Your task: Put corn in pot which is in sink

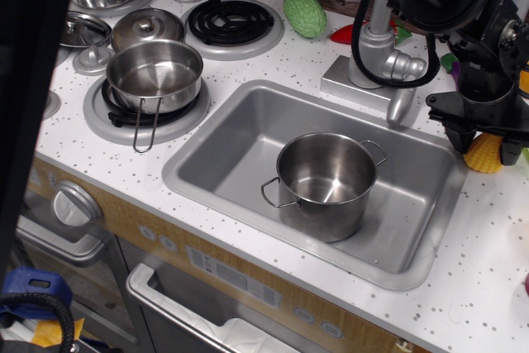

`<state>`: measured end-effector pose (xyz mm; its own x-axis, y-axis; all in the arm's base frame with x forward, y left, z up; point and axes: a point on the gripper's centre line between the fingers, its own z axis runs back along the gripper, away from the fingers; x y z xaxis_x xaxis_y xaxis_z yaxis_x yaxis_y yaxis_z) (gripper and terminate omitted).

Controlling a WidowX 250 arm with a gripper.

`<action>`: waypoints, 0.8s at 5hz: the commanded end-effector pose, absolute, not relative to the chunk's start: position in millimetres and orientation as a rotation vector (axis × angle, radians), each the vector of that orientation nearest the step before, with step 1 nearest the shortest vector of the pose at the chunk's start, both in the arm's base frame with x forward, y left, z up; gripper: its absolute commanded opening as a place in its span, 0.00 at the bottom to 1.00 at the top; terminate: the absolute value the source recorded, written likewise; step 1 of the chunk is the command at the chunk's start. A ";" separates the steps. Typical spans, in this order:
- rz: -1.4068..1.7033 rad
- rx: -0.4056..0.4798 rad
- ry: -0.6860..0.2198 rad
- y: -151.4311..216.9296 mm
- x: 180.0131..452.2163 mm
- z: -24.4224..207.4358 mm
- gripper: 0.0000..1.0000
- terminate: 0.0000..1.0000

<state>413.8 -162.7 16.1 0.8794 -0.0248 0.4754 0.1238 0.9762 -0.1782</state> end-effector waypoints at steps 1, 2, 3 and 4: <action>-0.068 -0.184 -0.513 -156.4 416.1 44.8 0.00 0.00; -0.096 -0.101 -0.490 -147.8 409.5 65.4 0.00 0.00; -0.122 -0.063 -0.473 -139.0 406.4 76.0 0.00 0.00; -0.143 -0.010 -0.469 -121.4 395.3 76.9 0.00 0.00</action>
<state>381.2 -113.9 45.5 0.9192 -0.1481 0.3649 0.1503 0.9884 0.0226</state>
